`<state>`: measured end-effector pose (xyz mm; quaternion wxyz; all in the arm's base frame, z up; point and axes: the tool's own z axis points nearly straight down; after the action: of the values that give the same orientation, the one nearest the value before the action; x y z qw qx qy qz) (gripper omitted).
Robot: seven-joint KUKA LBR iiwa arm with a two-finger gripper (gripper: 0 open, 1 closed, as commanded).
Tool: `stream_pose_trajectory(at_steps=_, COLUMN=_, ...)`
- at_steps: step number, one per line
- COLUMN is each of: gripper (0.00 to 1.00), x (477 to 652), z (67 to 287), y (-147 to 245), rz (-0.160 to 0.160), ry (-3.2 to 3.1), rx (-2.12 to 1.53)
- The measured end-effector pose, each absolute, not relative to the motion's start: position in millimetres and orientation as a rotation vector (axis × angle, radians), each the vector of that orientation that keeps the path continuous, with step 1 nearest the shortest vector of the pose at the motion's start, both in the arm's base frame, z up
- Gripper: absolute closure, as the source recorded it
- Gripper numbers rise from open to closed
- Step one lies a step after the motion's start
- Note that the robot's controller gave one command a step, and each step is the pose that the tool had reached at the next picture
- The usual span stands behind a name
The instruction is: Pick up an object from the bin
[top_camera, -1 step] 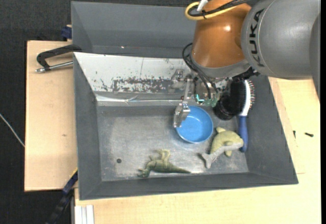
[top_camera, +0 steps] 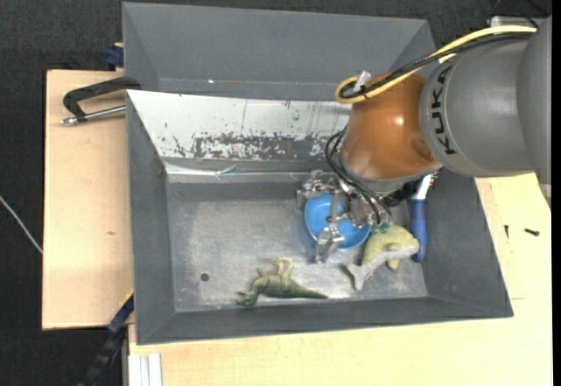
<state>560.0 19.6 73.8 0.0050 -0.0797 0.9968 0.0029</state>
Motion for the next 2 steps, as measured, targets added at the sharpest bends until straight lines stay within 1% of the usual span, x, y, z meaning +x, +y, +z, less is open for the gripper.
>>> stream_pose_trajectory(at_steps=1, gripper=0.0, x=558.4, z=77.1, y=-51.2, rz=0.0, ry=3.086, rx=-0.57)
stream_pose_trajectory(at_steps=2, gripper=1.0, x=558.4, z=77.1, y=-48.6, rz=0.005, ry=3.086, rx=-0.571)
